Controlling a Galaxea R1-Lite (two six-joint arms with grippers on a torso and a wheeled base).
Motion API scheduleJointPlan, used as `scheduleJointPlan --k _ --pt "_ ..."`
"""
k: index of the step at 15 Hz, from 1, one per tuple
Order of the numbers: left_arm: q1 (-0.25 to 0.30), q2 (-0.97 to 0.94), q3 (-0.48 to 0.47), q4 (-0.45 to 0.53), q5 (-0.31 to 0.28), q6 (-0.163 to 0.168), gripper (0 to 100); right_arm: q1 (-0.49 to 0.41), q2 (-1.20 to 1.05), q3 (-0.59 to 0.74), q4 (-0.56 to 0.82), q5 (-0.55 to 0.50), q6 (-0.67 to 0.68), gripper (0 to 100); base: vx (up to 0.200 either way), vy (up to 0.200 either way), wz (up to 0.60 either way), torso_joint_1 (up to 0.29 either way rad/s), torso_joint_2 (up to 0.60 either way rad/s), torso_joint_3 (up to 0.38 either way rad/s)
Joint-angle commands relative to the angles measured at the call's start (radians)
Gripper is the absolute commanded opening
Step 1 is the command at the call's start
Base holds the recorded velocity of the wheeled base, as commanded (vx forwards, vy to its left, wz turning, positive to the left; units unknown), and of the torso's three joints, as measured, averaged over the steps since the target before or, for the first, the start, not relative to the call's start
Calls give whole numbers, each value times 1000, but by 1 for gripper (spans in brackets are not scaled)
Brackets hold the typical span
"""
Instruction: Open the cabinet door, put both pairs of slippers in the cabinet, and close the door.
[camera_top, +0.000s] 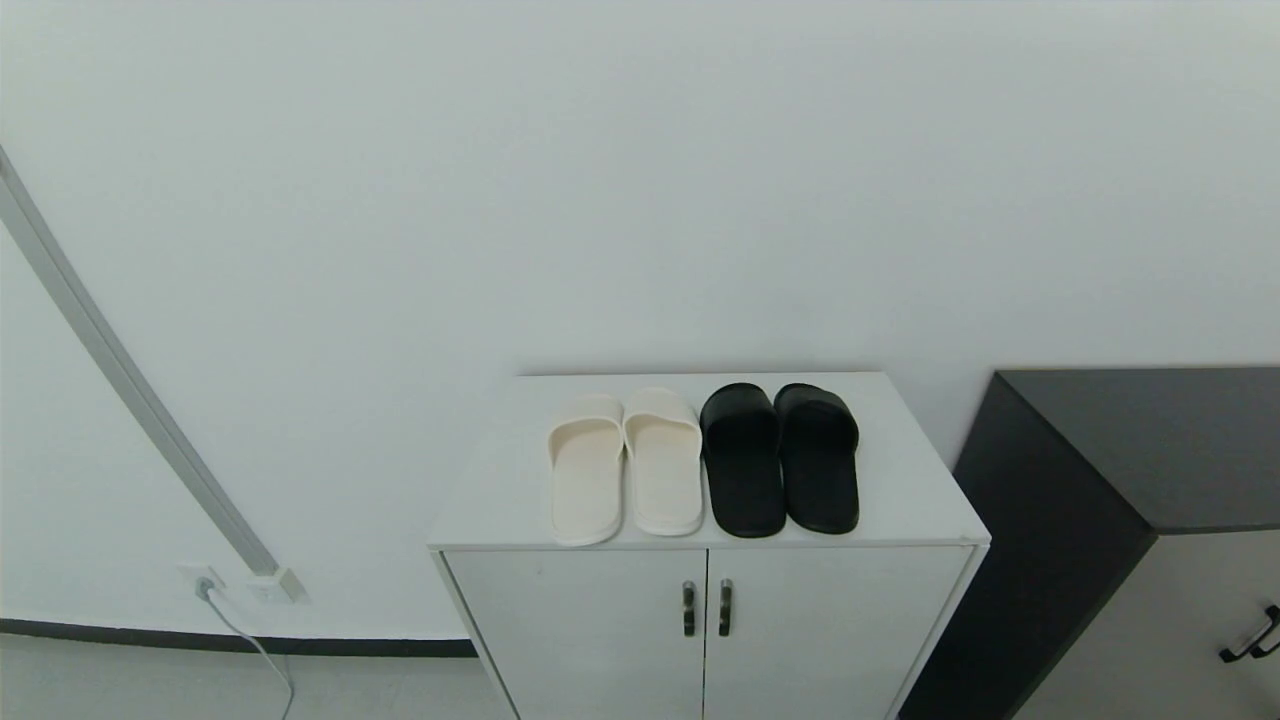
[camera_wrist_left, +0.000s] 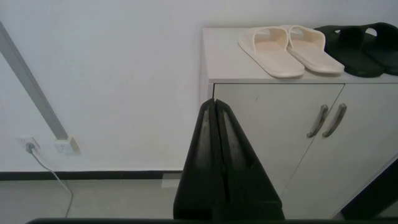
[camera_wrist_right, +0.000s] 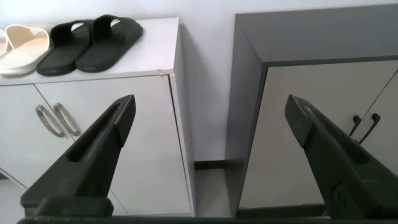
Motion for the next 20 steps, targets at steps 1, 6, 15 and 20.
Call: scheduleJointPlan --k 1,6,15,20 --pt "0 1 0 0 1 0 0 6 130 -219 -6 0 96 100 0 0 0 0 0 0" --pt "0 1 0 -2 1 0 0 40 555 -86 -170 122 26 100 0 0 0 0 0 0" --pt "0 1 0 0 1 1 0 681 1080 -457 -258 -324 320 100 0 0 0 0 0 0" --pt "0 1 0 0 -1 3 0 813 1479 -535 -583 -531 362 100 0 0 0 0 0 0"
